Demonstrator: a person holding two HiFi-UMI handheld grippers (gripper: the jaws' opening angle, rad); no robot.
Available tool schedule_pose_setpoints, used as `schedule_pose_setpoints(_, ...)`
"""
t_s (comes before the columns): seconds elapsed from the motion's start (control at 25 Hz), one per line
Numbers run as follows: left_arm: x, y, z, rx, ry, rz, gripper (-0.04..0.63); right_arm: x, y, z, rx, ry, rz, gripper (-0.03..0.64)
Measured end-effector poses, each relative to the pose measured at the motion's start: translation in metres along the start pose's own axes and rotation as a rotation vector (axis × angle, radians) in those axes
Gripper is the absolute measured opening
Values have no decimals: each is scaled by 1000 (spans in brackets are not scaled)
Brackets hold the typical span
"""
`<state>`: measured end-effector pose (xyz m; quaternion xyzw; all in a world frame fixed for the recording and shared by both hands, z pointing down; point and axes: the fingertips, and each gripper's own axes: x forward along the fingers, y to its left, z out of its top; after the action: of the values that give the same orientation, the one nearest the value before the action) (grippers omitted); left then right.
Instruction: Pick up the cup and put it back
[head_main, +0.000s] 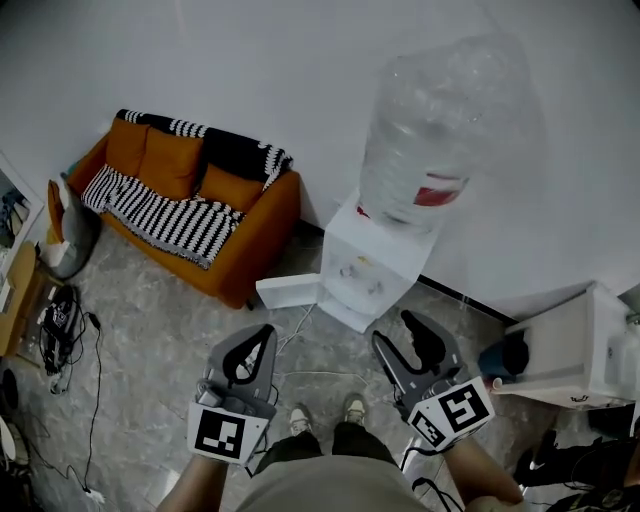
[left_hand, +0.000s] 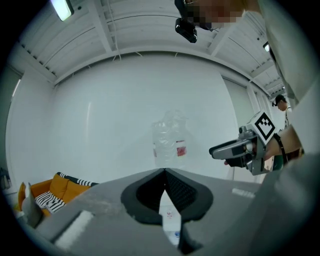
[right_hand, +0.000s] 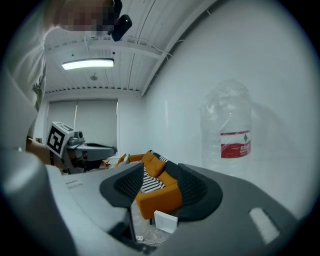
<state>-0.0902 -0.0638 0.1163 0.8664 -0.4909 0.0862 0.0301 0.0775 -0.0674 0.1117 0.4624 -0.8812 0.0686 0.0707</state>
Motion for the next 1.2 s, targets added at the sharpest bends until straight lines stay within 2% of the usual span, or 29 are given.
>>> schedule_pose_setpoints(0.16,9,2,-12,-35,22,58,3,7,-15,-14,31,7,18,217)
schedule_pose_setpoints(0.4,30,2,-39,1,29,85,2,25,-33,-47,31,31,36,217)
schedule_pose_setpoints(0.6,45,11,-79,-9,17,103,2,50,-37,-85,15,49,54,218)
schedule_pose_setpoints(0.96,74,28,-188,-29,28,85,3,102,-47,-201,44,72,40,218)
schedule_pose_setpoints(1.2,103,35,-278,-59,28,91,2,132,-57,-290,81,54,49,218)
